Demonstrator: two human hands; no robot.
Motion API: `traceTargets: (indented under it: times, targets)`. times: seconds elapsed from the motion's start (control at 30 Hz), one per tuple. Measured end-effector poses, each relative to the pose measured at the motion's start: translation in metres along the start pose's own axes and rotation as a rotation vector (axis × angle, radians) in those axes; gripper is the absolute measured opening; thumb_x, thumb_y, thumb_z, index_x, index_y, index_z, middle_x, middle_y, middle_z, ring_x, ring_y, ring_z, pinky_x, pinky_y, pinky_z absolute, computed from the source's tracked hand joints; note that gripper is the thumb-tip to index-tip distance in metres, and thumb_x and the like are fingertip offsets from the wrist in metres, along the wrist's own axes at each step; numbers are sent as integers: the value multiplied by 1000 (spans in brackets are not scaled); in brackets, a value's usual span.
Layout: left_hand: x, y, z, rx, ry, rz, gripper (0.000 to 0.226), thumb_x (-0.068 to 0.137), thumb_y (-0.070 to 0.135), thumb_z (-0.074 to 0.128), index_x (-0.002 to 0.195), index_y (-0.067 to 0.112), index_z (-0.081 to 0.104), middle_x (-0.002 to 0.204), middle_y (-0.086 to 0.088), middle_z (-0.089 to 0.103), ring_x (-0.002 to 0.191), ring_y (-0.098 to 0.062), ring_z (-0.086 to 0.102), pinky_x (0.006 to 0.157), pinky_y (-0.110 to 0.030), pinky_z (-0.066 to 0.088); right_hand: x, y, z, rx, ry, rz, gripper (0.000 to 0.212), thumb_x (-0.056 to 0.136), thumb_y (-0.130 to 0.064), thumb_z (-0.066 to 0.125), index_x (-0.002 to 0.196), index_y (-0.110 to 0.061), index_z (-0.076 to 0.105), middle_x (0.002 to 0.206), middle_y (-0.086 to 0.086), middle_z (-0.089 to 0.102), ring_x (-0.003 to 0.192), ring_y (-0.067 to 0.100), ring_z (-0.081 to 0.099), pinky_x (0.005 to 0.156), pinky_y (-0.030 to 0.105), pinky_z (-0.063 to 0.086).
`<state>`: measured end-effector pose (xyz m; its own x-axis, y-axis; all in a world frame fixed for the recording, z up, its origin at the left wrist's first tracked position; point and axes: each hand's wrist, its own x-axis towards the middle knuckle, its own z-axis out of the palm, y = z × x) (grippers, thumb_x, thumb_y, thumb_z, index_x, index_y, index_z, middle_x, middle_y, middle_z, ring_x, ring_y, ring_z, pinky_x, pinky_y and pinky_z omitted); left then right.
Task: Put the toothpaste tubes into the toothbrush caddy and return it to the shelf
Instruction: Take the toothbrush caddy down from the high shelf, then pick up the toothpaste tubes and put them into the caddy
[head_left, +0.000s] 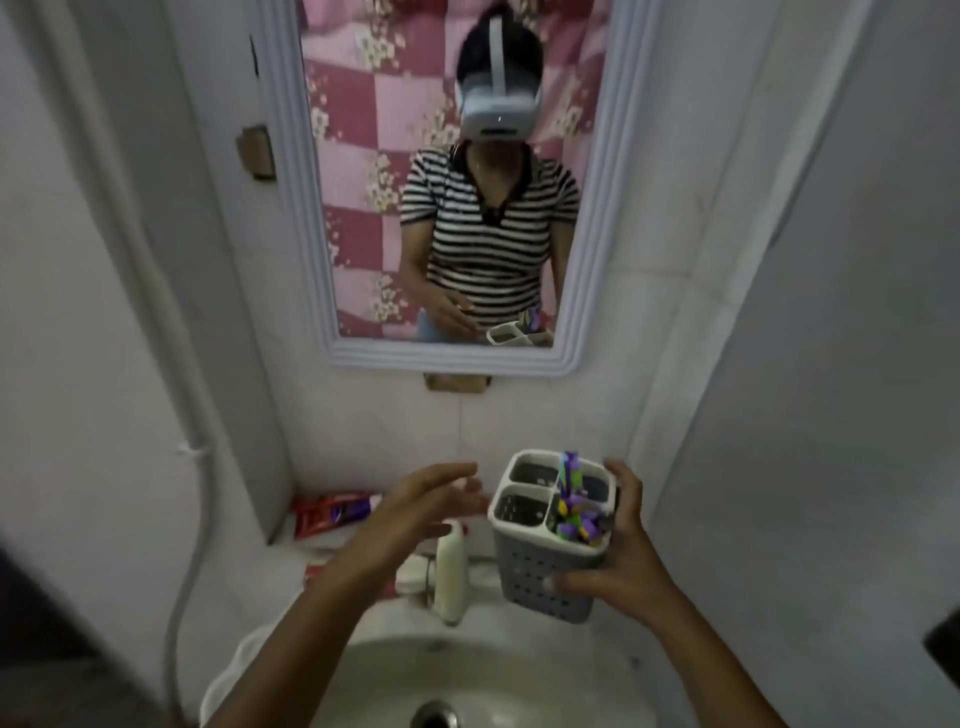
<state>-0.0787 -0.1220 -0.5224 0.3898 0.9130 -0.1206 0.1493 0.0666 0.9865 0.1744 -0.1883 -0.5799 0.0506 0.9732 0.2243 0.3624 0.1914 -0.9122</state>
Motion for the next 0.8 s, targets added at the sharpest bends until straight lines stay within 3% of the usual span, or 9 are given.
traceTargets:
  times: [0.07, 0.13, 0.2, 0.27, 0.33, 0.4, 0.5, 0.67, 0.8]
  targets:
    - [-11, -25, -18, 35, 122, -11, 22, 96, 22, 54, 113, 27, 68, 106, 4, 74, 99, -17, 71, 87, -38, 54, -13, 35, 8, 0, -46, 79, 145, 39, 5, 97, 149, -25, 8, 145, -9, 45, 129, 8, 53, 100, 29, 50]
    - [-17, -45, -30, 30, 231, -42, 20, 96, 17, 54, 110, 21, 68, 104, -5, 74, 98, -28, 70, 89, -44, 53, -19, 63, 19, -13, -86, 128, 144, 41, 10, 94, 150, -21, 5, 143, -19, 48, 129, 8, 52, 101, 28, 49]
    - [-15, -68, -40, 57, 278, -58, 19, 95, 13, 55, 108, 17, 68, 105, -12, 73, 95, -33, 70, 86, -44, 54, -23, 80, 30, -23, -81, 176, 143, 44, 5, 94, 150, -24, 4, 143, -18, 48, 127, 5, 54, 100, 27, 49]
    - [-11, -95, -51, 185, 293, -60, 19, 93, 11, 57, 107, 17, 68, 101, -10, 73, 90, -25, 71, 86, -42, 54, -26, 91, 38, -6, -73, 200, 143, 48, 3, 95, 150, -37, 4, 144, -11, 44, 125, 3, 51, 102, 25, 47]
    - [-9, -122, -61, 383, 280, -75, 19, 91, 12, 60, 106, 19, 69, 98, -1, 73, 89, -15, 69, 84, -35, 54, -26, 96, 45, -6, -80, 215, 138, 53, 7, 94, 143, -54, 9, 138, -22, 40, 118, -8, 48, 95, 7, 44]
    - [-9, -145, -68, 534, 281, -116, 21, 89, 13, 62, 107, 21, 69, 97, 3, 70, 91, -17, 67, 82, -32, 53, -23, 107, 47, 41, -53, 227, 137, 52, 21, 87, 146, -43, 11, 134, -20, 40, 107, -18, 54, 82, -1, 45]
    - [-6, -166, -71, 631, 284, -124, 24, 87, 13, 63, 109, 19, 70, 101, 1, 72, 91, -15, 67, 81, -26, 51, -17, 118, 47, 91, -76, 200, 137, 44, 37, 78, 149, -12, 5, 138, 6, 42, 108, -16, 58, 80, 8, 52]
    - [26, -175, -72, 818, 304, -83, 28, 88, 15, 61, 115, 19, 69, 114, -1, 70, 102, -20, 66, 86, -33, 53, -10, 132, 36, 75, -122, 216, 145, 39, 24, 89, 146, -39, 13, 146, 0, 42, 124, 2, 56, 95, 24, 53]
    - [73, -170, -92, 1053, 338, 61, 30, 86, 11, 63, 116, 17, 66, 117, -4, 69, 105, -23, 65, 85, -36, 55, -7, 129, 39, 172, -129, 243, 134, 48, 39, 75, 147, -27, 13, 139, 1, 43, 111, -8, 61, 80, 14, 56]
